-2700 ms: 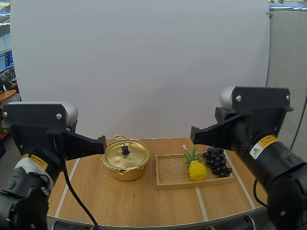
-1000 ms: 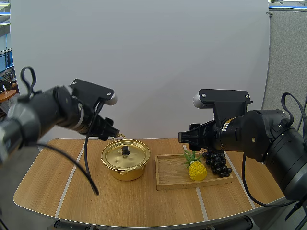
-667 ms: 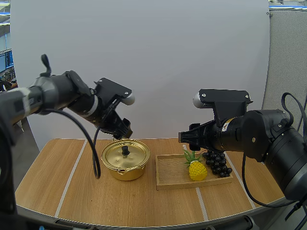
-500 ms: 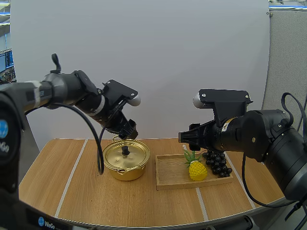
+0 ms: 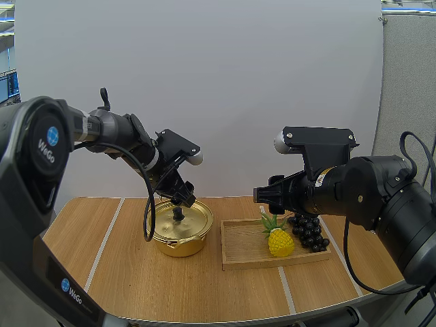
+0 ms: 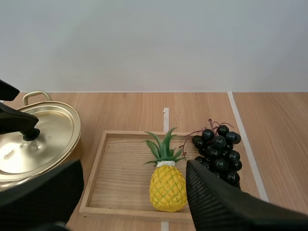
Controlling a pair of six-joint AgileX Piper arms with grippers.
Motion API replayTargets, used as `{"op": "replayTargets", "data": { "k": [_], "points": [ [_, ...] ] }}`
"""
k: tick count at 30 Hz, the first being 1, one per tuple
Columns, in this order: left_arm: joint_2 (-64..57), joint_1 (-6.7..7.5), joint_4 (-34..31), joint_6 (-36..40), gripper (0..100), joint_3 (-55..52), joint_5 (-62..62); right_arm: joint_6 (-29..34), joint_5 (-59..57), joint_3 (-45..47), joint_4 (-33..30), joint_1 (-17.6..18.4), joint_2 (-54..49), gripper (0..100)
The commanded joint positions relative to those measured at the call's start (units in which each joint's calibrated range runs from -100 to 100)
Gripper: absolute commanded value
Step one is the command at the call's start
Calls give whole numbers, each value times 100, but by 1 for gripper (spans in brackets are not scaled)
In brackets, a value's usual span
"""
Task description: Open the pot, put the pineapple inside, and close it
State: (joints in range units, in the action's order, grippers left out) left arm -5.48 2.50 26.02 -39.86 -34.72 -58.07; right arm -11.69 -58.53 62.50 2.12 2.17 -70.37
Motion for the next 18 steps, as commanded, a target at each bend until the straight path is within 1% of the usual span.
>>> {"op": "replayTargets", "data": {
  "k": [1, 6, 7, 18],
  "points": [
    [128, 27, -57, 10, 100, 98, 59, 13, 112, -36, 16, 11, -18, 100],
    [310, 27, -183, 21, 100, 98, 59, 13, 112, -36, 16, 11, -18, 100],
    [343, 11, -183, 21, 100, 98, 75, 13, 112, -36, 16, 11, -18, 100],
    [628, 11, -225, 55, 100, 98, 154, 11, 25, -36, 16, 11, -18, 100]
  ]
}}
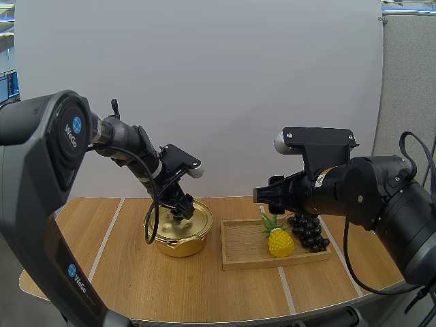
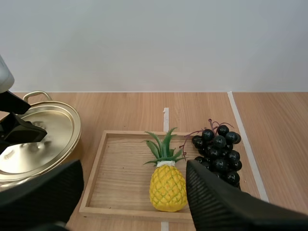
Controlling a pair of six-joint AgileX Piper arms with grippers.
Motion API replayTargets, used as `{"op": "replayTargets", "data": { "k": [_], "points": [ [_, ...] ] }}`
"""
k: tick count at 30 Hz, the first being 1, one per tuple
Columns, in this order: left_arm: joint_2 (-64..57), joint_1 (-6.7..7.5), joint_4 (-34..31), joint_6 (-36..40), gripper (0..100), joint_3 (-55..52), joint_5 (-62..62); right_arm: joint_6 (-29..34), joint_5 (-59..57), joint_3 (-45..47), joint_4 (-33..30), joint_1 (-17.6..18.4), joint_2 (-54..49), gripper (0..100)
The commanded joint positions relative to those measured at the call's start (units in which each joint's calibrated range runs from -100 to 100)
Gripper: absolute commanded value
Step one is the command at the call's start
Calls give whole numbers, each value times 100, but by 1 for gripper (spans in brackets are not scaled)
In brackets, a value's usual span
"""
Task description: Open the pot, put the pineapple inside, and close it
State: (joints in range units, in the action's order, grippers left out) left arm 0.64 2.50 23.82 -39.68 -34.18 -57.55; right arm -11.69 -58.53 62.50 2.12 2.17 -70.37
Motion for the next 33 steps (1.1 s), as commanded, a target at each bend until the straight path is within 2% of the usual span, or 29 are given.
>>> {"op": "replayTargets", "data": {
  "k": [1, 2, 3, 6, 10, 13, 19, 24, 28, 33],
  "points": [
    [16, 11, -5, 37, 100, 45, 103, 11, -16, -36, 16, 11, -18, 100],
    [16, 11, -5, 37, 100, 45, 103, 11, -53, -36, 16, 11, -18, 100],
    [16, 11, -15, 37, 95, 45, 63, 11, -53, -36, 16, 11, -18, 100],
    [16, 11, -15, 37, 62, 45, -46, 11, -53, -36, 16, 11, -18, 100],
    [16, 11, -15, 37, 23, 45, -209, 11, -53, -36, 16, 11, -18, 100],
    [4, 11, -15, 114, 0, 45, -293, 11, -53, -36, 16, 11, -18, 100],
    [-204, 11, -15, 123, 0, 45, -392, 11, -53, -36, 16, 11, -18, 100],
    [-844, 11, -15, 353, 0, 266, -641, 11, -53, -36, 16, 11, -18, 100],
    [-1515, 11, -15, 502, 0, 791, -1078, 11, -53, -36, 16, 11, -18, 100],
    [-2347, 11, -27, 683, 0, 1684, -1066, 11, -53, -36, 16, 11, -18, 100]
  ]
}}
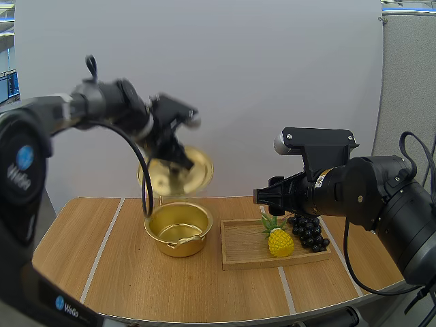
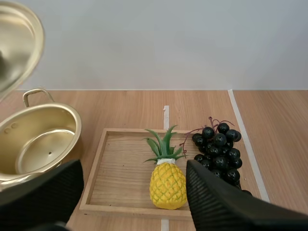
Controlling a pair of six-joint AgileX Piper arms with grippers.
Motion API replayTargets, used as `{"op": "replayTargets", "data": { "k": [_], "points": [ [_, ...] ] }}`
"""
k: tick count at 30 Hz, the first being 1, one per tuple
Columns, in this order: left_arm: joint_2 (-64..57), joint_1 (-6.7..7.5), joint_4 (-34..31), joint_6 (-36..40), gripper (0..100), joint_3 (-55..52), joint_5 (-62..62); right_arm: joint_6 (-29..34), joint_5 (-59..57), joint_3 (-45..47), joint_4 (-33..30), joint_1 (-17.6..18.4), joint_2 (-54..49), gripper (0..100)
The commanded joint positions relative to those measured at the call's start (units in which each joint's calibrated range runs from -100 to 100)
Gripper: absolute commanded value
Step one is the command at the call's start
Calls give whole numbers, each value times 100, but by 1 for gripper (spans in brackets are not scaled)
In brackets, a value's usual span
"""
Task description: Open the pot, put the pineapple inside, and close it
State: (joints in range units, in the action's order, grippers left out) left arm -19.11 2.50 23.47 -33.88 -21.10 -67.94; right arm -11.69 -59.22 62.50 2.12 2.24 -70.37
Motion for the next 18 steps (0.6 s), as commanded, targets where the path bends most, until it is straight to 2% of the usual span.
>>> {"op": "replayTargets", "data": {
  "k": [1, 6, 11, 18],
  "points": [
    [-537, 11, 8, 146, 0, 562, 108, 11, 16, -36, 16, 4, -18, 100],
    [-1164, 11, -14, 323, 0, 1453, 908, 11, 38, -36, 16, 4, -18, 100],
    [-1409, 11, -78, 411, 0, 2620, 900, 11, 38, -36, 16, 4, -18, 100],
    [-1349, 11, -783, 1183, 0, 4195, 784, 11, 38, -36, 16, 4, -18, 100]
  ]
}}
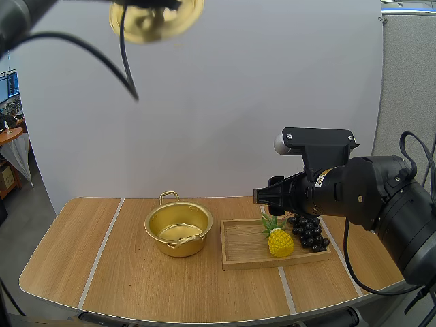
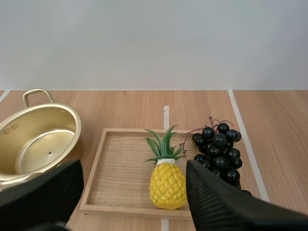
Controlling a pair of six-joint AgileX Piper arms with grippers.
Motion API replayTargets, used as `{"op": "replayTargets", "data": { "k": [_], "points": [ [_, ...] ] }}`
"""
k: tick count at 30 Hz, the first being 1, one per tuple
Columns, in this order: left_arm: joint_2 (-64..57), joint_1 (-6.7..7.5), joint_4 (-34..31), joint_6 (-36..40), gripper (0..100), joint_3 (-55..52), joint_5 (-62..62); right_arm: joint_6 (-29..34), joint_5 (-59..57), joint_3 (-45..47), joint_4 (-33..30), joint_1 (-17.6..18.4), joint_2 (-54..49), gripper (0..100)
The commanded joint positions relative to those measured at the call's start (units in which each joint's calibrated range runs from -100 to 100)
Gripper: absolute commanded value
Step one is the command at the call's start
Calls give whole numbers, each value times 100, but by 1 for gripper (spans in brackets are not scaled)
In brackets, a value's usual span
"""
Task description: Open the pot, put the pineapple inside, and close it
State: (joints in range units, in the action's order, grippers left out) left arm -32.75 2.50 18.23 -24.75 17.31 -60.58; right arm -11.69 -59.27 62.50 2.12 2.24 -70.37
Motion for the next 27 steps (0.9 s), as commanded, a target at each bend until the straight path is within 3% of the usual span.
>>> {"op": "replayTargets", "data": {
  "k": [1, 15, 27],
  "points": [
    [15, 11, -319, 280, 0, 476, 22, 11, 43, -36, 16, 4, -18, 100],
    [2, 11, -395, 269, 0, 672, 431, 11, 75, -36, -212, 4, 98, 100],
    [2, 11, -395, 269, 0, 672, 431, -17, 529, -112, -360, 4, 2292, 100]
  ]
}}
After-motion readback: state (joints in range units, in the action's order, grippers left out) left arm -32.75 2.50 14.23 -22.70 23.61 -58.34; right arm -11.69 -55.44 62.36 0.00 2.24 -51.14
